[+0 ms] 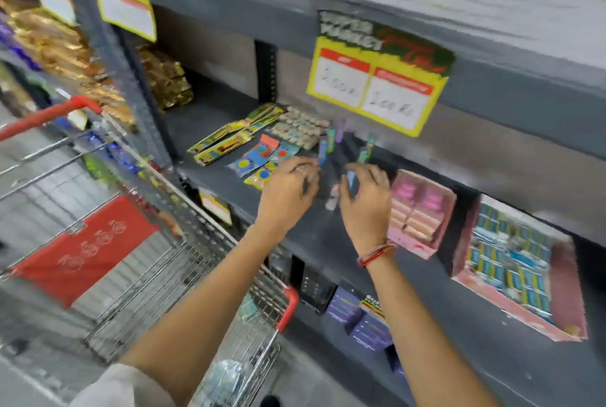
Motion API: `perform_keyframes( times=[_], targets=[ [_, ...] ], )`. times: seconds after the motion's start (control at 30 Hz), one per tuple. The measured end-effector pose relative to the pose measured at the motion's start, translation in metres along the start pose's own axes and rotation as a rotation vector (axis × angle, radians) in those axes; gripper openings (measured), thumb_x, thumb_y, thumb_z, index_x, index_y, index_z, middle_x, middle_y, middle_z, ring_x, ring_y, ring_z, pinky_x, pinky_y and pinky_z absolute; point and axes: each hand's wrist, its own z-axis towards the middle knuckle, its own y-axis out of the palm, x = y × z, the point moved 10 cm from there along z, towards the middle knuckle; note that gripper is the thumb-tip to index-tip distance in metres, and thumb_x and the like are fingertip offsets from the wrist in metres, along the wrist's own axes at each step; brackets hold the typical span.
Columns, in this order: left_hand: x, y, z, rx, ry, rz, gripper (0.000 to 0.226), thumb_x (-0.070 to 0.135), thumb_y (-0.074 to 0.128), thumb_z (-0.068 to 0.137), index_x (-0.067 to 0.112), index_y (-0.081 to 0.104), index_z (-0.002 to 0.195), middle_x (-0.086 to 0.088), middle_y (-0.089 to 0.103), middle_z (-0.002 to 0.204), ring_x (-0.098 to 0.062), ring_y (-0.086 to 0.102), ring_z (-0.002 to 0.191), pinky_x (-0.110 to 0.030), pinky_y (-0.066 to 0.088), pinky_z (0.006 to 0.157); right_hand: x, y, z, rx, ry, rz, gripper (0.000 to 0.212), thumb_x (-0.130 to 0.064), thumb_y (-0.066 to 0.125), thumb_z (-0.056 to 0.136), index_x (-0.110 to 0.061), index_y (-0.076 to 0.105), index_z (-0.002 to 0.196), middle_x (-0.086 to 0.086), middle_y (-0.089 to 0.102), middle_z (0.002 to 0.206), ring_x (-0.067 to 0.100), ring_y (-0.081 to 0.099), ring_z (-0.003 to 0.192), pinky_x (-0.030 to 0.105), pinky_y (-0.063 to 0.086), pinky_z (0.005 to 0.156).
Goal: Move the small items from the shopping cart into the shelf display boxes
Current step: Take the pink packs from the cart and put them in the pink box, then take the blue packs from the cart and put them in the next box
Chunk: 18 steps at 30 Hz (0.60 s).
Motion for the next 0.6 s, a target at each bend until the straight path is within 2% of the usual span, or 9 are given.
perform_keyframes(
  times=[0.07,0.23,0.3,0.4,0.6],
  targets=[
    [-0.036,-0.024,-0.017,0.027,-0.109,0.037,0.016,0.008,0.064,0.083,0.005,0.072,0.097,-0.011,0.070,0.105,-0.027,0.066,0.096,-0.033,0.054,0.075,-0.031,0.029,-0.015,-0.055,-0.057,0.073,0.021,-0.016,0.055,0.085,-0.003,0.069,0.093,0.016,0.069,0.094,0.031,0.060,0.093,0.035,0.044,0.087],
    [-0.139,-0.045,-0.101,-0.043,-0.443,0.119,0.020,0.014,0.058,0.089,0.007,0.069,0.104,-0.010,0.065,0.110,-0.027,0.062,0.095,-0.038,0.050,0.080,-0.066,0.140,-0.089,-0.531,-0.095,0.107,0.021,-0.010,0.058,0.086,-0.005,0.066,0.105,0.014,0.067,0.108,0.033,0.057,0.108,0.042,0.050,0.089],
    [-0.177,-0.040,-0.145,-0.117,-0.594,0.151,0.022,0.014,0.059,0.089,0.007,0.068,0.108,-0.011,0.064,0.112,-0.028,0.060,0.101,-0.037,0.048,0.084,-0.070,0.179,-0.125,-0.717,-0.126,0.069,0.023,-0.012,0.056,0.087,-0.006,0.065,0.108,0.013,0.065,0.112,0.031,0.054,0.112,0.044,0.051,0.089],
    [-0.222,-0.027,-0.217,-0.214,-0.803,0.117,0.026,0.012,0.059,0.089,0.007,0.065,0.114,-0.013,0.061,0.118,-0.030,0.057,0.110,-0.039,0.046,0.091,-0.065,0.227,-0.177,-0.966,-0.134,-0.011,0.025,-0.012,0.052,0.090,-0.006,0.062,0.111,0.013,0.062,0.116,0.029,0.052,0.115,0.038,0.045,0.092],
    [-0.268,0.025,-0.329,-0.540,-1.028,0.118,0.031,0.016,0.057,0.091,0.012,0.060,0.122,-0.012,0.054,0.130,-0.031,0.060,0.107,-0.037,0.046,0.089,-0.024,0.305,-0.258,-1.277,-0.039,-0.166,0.026,-0.016,0.055,0.090,-0.004,0.060,0.113,0.020,0.061,0.117,0.034,0.057,0.112,0.039,0.049,0.089]
  ],
)
